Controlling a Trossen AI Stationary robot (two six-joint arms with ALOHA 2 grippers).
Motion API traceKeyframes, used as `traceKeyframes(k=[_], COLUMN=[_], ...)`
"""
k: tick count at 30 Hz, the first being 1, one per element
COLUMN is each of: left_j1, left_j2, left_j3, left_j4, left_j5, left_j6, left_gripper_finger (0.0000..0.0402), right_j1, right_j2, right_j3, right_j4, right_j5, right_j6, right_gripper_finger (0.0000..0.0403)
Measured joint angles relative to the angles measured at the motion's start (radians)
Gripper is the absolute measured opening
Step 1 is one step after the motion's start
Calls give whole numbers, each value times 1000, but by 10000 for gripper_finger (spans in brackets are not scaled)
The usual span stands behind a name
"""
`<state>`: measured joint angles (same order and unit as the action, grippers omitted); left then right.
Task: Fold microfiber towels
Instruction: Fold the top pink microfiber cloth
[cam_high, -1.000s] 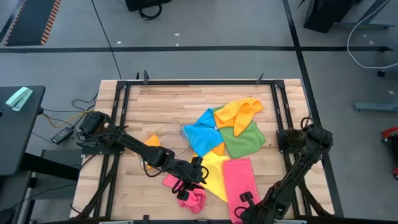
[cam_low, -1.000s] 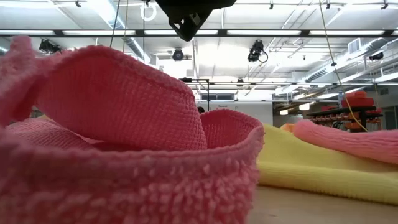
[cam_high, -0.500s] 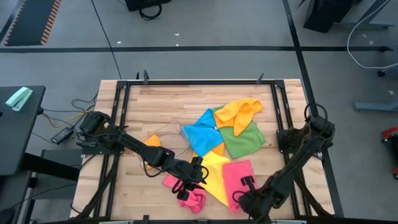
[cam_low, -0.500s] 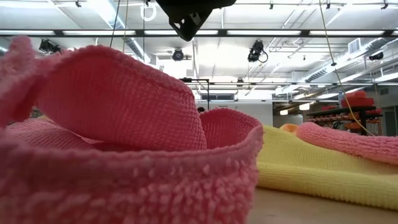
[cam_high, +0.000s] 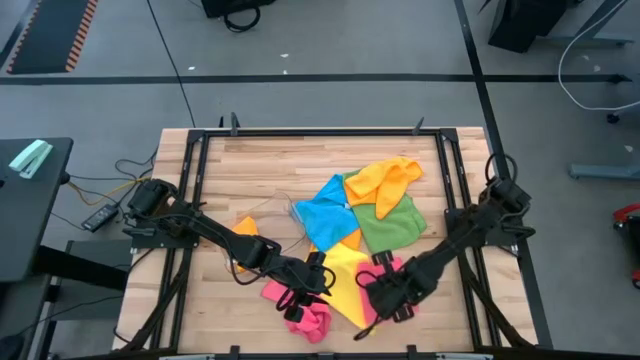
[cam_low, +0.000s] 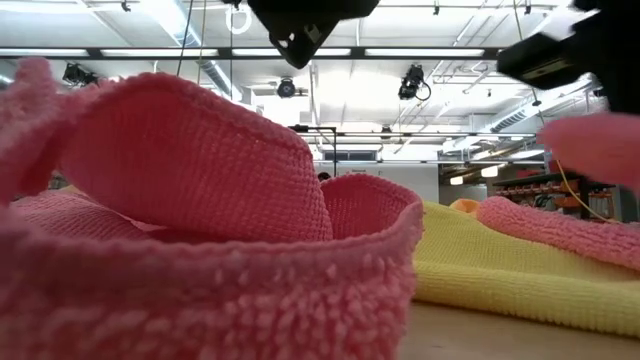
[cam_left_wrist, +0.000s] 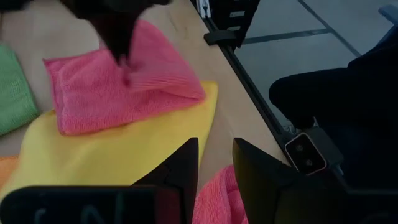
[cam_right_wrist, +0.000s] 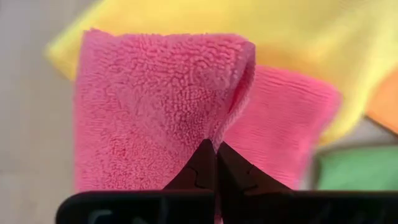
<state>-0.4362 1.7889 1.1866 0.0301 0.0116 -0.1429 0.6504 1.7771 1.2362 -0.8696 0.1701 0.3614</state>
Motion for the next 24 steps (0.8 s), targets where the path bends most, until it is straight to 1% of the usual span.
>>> traceKeyframes(k=[5,9,14,16,20,23,24], left_j1=[0,0,0,0,0,0,0], left_j2=[0,0,0,0,0,0,0], left_j3=[0,0,0,0,0,0,0], left_j4=[-32,-36,-38,-38,-38,-38,-38], left_j5=[0,0,0,0,0,0,0], left_j6=[0,-1,-3,-3,-3,-3,-3], left_gripper_finger=[107,107,107,107,107,107,107], right_j1=[-45,-79,-115,-124,-127,-127,-127], right_j2=[0,-1,0,0,0,0,-1], right_j3=[0,-30,-99,-111,-116,-113,-104], right_j4=[-53,-57,-8,27,54,41,9], right_j5=[22,36,57,62,74,85,86], right_j6=[-41,-60,-68,-73,-103,-103,-102], right_gripper_finger=[3,3,10,25,69,101,110])
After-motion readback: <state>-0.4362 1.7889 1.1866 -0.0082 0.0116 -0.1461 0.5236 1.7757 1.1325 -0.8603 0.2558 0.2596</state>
